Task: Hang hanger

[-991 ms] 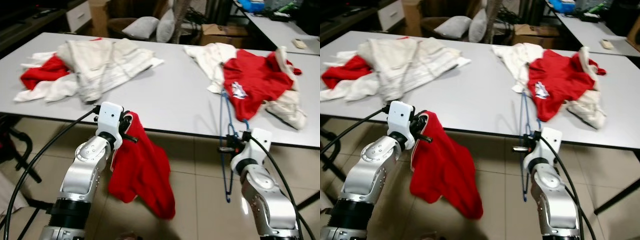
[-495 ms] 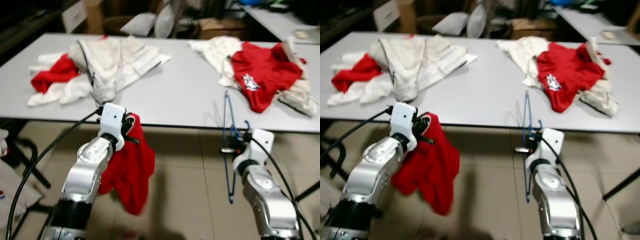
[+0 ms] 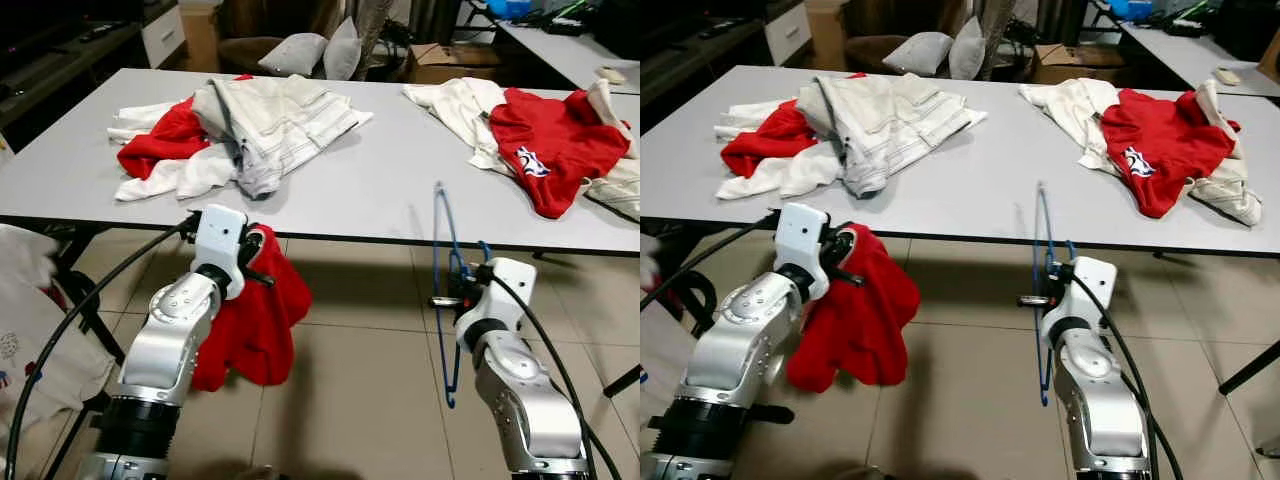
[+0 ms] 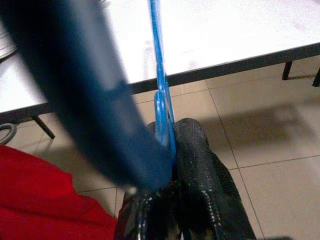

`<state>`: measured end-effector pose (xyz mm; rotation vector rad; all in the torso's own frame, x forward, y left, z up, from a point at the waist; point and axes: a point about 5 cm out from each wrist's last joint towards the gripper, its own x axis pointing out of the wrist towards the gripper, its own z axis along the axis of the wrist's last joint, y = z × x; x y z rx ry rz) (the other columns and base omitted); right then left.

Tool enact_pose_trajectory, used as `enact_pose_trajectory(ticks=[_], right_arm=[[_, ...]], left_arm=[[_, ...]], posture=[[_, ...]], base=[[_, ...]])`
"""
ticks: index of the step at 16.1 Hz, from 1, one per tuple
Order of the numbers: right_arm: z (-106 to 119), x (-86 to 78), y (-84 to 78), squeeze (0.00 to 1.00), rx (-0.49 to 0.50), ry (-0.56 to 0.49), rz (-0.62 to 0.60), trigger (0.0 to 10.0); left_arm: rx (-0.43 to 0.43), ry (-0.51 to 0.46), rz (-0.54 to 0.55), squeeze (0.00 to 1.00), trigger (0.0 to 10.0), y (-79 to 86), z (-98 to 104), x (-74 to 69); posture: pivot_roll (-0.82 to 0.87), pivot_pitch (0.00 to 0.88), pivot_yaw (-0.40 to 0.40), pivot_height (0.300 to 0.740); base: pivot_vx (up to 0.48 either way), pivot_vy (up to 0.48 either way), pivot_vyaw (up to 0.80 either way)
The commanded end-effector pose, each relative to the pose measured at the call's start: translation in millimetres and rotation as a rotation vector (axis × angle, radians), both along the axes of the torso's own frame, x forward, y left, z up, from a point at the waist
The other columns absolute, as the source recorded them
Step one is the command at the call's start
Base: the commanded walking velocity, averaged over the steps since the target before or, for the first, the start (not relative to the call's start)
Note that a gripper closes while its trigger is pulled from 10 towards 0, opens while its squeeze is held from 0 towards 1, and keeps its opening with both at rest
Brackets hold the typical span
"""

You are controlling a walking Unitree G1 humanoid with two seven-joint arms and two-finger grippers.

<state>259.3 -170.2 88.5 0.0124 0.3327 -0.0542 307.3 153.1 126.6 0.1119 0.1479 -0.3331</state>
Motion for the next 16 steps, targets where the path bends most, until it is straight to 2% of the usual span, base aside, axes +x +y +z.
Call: enact_pose_trajectory(ticks=[1,5,8,11,13,16], right_arm=[[7.9,2.5,-3.6,0.00,-0.014,-0.031,-0.007,10.0],[13.8,3.8,-4.0,0.00,-0.013,-0.062,0.027,10.0],[19.7,3.5,-4.7,0.00,-0.015,-0.080,0.101,10.0],[36.1,-3.6,-2.8,0.00,-0.081,-0.104,0.352,10.0],[59.3,-13.8,-24.2,0.00,-0.171,-0.110,0.537,10.0],[82.5,-24.7,-38.6,0.00,-0.196,-0.127,0.668,10.0]], left_arm=[[-0.021,-0.050,-0.010,0.00,10.0,-5.0,10.5,2.4],[-0.017,-0.061,-0.005,0.00,10.0,-4.1,13.6,3.9],[-0.030,-0.080,-0.003,0.00,10.0,-5.1,16.3,4.8],[-0.042,-0.116,-0.037,0.00,10.0,-6.1,30.7,6.8],[-0.043,-0.151,-0.090,0.00,10.0,-11.7,45.0,9.4],[-0.046,-0.174,-0.129,0.00,10.0,-19.1,53.3,15.0]], posture=[[-0.02,0.000,0.018,0.740],[-0.02,0.000,0.016,0.740],[-0.02,0.000,0.015,0.740],[-0.03,0.000,0.021,0.740],[-0.04,0.000,0.026,0.740],[-0.05,0.000,0.022,0.740]], base=[[0.000,0.000,0.00],[0.000,0.000,0.00],[0.000,0.000,0.00],[0.086,0.000,0.00],[0.319,0.000,0.00],[0.335,0.000,0.00]])
